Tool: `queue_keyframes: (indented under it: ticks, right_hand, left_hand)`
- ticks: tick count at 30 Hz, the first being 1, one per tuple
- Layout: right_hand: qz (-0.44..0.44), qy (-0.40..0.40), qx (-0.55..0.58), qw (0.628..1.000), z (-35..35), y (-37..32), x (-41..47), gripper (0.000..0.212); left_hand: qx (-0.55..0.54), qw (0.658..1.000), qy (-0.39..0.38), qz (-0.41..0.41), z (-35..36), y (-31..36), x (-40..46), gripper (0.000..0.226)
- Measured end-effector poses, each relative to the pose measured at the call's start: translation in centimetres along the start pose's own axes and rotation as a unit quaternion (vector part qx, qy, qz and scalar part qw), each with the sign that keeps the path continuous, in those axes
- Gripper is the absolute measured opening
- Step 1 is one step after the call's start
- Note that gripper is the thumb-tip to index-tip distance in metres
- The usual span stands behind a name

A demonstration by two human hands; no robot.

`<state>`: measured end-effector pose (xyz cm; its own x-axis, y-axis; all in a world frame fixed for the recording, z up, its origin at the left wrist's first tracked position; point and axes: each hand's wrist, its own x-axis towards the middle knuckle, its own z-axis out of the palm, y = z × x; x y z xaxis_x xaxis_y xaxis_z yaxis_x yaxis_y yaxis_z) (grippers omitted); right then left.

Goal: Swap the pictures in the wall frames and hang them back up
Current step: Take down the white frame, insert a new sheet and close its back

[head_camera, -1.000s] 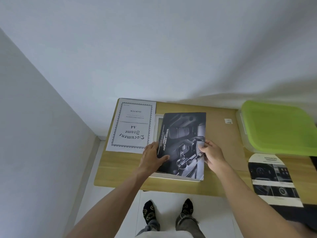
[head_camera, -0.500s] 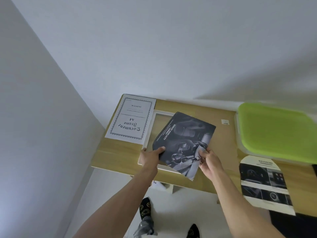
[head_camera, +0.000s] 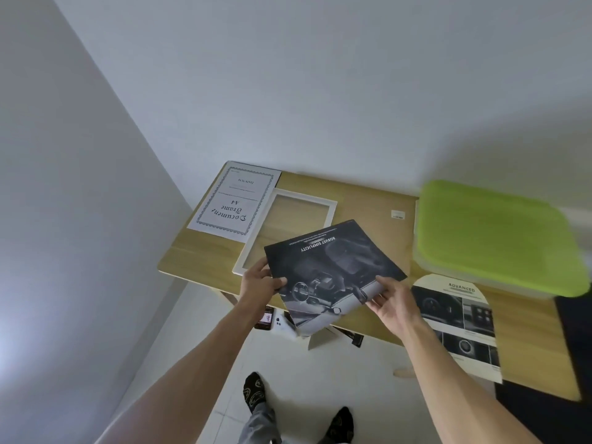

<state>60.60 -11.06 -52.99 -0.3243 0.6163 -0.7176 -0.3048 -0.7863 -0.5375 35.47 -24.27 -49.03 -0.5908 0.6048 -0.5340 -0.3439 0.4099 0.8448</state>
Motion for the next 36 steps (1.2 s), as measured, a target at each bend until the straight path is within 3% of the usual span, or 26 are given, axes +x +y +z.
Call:
queue_keyframes:
  ticks: [6, 10, 13, 21, 31, 34, 36]
  right_hand:
    - [-0.049, 0.025, -0.15, 0.987, -4.0, -3.3, -1.3, 0.047]
    - [-0.03, 0.011, -0.298, 0.954, -7.5, -4.6, -2.6, 0.047]
    - [-0.054, 0.051, -0.36, 0.93, -11.3, -5.2, -3.6, 0.039]
    - [-0.086, 0.209, -0.428, 0.875, -20.9, -7.6, -6.7, 0.05]
    - [-0.104, 0.312, -0.492, 0.806, -27.4, -11.1, -6.6, 0.061]
    - [-0.103, 0.325, -0.52, 0.783, -27.8, -11.0, -6.1, 0.064]
    - [-0.125, 0.338, -0.595, 0.719, -27.8, -10.3, -5.9, 0.067]
  left_hand:
    - [0.042, 0.995, -0.087, -0.017, -1.3, 1.1, 0.6, 0.064]
    - [0.087, 0.985, -0.149, -0.03, 1.2, 1.1, 0.5, 0.064]
    - [0.17, 0.973, -0.153, -0.021, 4.9, 0.0, 0.0, 0.056]
    - [0.273, 0.946, -0.171, 0.022, 16.7, -5.0, -1.4, 0.045]
    - [0.311, 0.93, -0.188, 0.049, 27.4, -6.7, -2.4, 0.065]
    - [0.382, 0.895, -0.188, 0.131, 28.2, -7.1, -2.8, 0.067]
    - [0.468, 0.837, -0.186, 0.216, 28.0, -8.1, -3.5, 0.07]
